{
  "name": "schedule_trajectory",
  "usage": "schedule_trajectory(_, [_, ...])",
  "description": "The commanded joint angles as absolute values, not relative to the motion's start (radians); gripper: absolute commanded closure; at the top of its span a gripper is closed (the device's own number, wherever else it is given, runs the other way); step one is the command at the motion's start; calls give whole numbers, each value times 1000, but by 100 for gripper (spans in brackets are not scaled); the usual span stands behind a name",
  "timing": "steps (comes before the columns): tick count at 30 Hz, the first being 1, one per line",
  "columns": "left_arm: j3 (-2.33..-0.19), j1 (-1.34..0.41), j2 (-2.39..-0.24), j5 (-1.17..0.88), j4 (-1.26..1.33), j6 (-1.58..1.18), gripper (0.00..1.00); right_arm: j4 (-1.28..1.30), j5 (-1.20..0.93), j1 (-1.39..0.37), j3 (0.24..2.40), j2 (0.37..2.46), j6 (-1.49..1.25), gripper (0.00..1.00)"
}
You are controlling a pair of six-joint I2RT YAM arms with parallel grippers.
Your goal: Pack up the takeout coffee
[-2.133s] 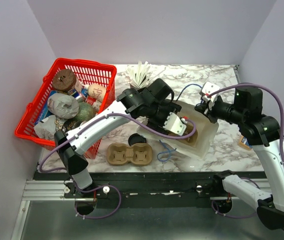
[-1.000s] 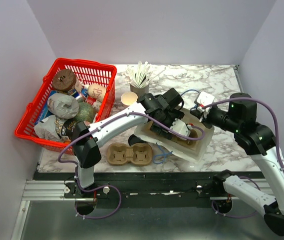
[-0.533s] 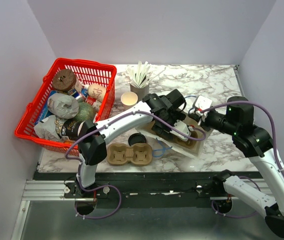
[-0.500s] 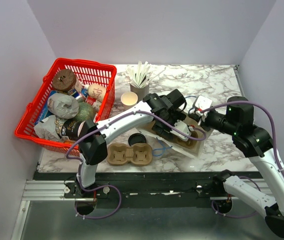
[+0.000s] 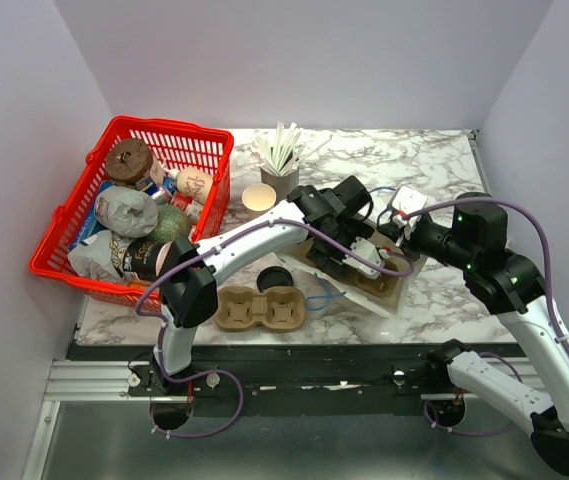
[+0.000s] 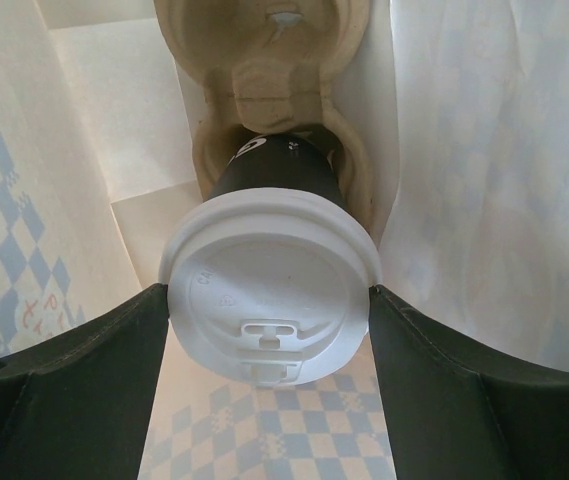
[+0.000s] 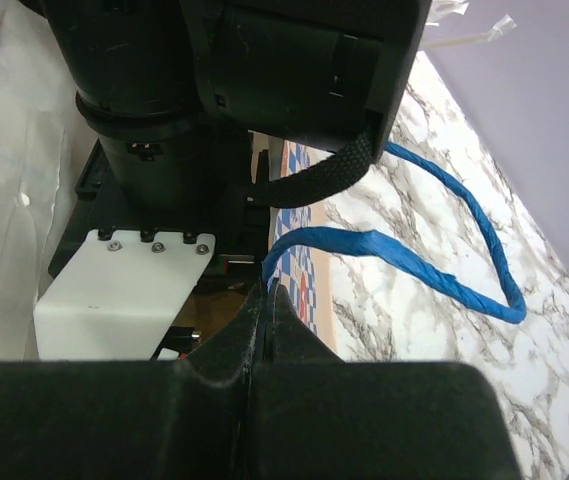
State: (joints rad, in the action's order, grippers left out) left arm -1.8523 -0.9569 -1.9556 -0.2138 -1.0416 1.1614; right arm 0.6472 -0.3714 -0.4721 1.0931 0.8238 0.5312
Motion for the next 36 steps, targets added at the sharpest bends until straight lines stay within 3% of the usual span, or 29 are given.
schedule_trajectory(1, [-1795,-931,-1928,-209,-974,1097,100,568,-390,-485,1094,813,425,100])
schedule_trajectory(22, [-1666,-933,-1798,-40,-672,985,100,634,-429,-483,1112,842,250,99])
schedule_trajectory(36, [-1707,-923,-1746,-141,-859,1258,100,802,-402,-430,1296,945,118,100])
